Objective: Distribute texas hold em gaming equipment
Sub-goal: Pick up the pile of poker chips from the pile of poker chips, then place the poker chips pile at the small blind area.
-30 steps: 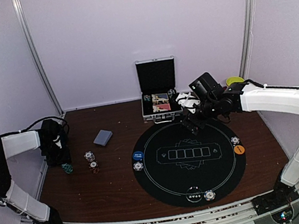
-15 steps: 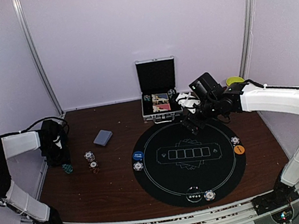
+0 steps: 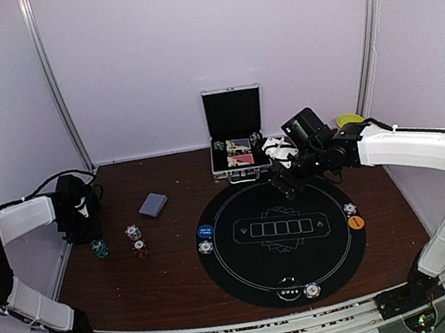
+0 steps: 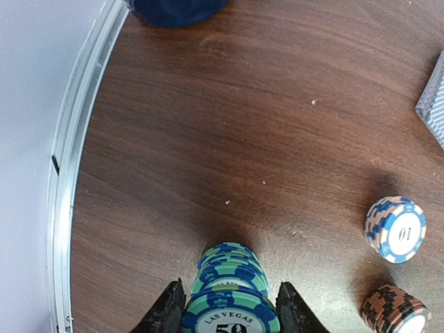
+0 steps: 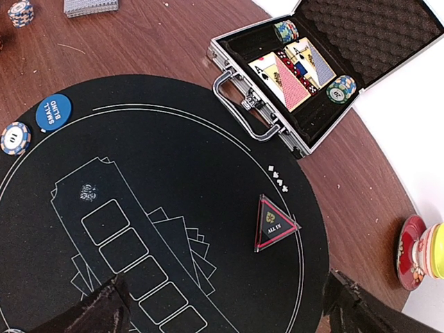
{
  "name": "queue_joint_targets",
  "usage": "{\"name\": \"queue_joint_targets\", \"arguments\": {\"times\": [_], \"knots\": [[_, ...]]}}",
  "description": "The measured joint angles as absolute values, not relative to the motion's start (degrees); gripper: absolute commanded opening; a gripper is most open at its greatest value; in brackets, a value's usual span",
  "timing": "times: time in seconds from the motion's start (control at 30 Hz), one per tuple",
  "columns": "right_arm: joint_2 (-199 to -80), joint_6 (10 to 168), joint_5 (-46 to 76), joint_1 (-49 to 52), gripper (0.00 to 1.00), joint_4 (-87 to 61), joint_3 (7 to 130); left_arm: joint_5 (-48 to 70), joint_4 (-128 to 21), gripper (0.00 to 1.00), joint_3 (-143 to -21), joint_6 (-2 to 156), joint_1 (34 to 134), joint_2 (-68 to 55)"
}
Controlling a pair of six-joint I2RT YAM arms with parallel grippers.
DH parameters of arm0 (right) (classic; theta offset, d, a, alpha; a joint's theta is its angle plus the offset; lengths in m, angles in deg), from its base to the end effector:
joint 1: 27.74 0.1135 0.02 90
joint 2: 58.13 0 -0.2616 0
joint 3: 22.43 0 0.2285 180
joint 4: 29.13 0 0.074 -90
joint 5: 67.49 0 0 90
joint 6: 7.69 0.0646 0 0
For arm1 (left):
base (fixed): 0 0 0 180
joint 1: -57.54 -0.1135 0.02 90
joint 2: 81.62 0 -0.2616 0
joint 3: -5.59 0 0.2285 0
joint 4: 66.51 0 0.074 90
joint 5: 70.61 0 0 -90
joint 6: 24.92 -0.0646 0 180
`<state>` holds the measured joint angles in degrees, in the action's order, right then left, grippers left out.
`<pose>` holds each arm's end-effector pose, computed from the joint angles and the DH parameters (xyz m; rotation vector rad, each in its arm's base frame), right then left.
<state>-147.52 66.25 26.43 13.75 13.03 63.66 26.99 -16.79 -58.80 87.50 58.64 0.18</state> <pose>0.2594 0.2236 0.2633 -1.1097 2.0895 0.1343 0.2545 0.0037 0.1769 -0.5398 2.6700 0.0648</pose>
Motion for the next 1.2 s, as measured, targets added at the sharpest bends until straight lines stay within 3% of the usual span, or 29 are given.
{"name": "queue_joint_targets", "arguments": {"times": [0.3, 0.63, 0.9, 1.2], "knots": [[-147.5, 66.3, 27.3, 13.8, 1.0, 12.9, 63.7, 26.6, -14.9, 0.27, -60.4, 86.8, 61.2, -3.8], [-147.4, 66.3, 28.9, 13.3, 1.0, 11.9, 63.4, 30.1, -12.4, 0.27, -69.5, 92.4, 84.7, -3.2], [-147.4, 66.3, 29.3, 12.6, 1.0, 11.6, 63.3, 33.0, -12.7, 0.28, -73.1, 99.7, 103.0, 8.6], [-146.2, 66.3, 30.0, 11.7, 1.0, 11.0, 63.0, 34.1, -15.0, 0.28, -76.6, 104.3, 113.8, 20.5]]}}
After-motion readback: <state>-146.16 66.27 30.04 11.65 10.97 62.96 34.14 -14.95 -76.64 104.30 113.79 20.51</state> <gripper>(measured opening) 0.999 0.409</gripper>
